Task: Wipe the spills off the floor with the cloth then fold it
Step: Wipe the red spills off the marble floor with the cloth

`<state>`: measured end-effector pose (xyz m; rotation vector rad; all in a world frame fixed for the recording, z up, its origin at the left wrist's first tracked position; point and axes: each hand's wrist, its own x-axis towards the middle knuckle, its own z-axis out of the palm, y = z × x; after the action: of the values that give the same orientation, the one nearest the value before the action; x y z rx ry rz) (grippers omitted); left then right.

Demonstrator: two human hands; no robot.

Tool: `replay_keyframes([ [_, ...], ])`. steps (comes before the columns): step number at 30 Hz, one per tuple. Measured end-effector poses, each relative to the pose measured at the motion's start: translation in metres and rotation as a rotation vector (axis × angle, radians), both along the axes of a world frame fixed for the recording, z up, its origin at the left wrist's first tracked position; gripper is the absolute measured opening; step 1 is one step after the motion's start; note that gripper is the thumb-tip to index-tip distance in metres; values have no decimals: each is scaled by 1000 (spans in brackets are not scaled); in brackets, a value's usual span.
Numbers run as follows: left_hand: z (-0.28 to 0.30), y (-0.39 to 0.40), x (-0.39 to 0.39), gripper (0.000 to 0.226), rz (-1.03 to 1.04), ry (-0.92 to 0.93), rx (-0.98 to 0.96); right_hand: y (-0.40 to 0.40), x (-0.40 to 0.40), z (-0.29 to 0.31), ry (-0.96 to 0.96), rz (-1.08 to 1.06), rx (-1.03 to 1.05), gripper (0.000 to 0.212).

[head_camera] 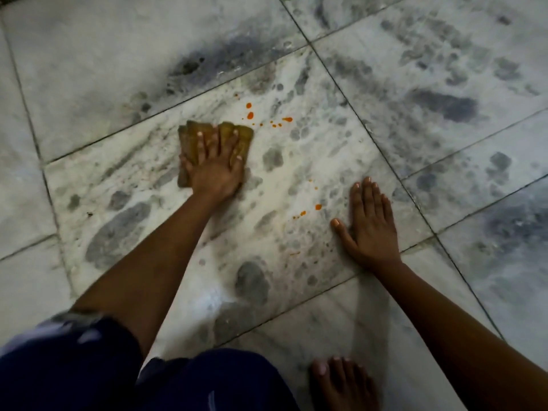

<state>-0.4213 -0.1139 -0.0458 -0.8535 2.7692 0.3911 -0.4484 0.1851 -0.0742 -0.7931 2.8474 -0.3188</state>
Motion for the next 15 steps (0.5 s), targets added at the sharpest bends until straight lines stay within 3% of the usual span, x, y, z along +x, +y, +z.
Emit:
replay_keyframes([
  [3,-1,21,-24,52,-71,-3,1,-7,-16,5,29,10,-8,78],
  [8,-12,50,61,56,-281,119,-46,-23,-43,0,28,-2,-32,76],
  [11,-12,12,61,59,-151,73,-73,-26,-46,-3,40,-5,-43,75],
  [15,-6,-39,-12,54,98,7,-34,-26,-45,-2,22,-11,-38,76],
])
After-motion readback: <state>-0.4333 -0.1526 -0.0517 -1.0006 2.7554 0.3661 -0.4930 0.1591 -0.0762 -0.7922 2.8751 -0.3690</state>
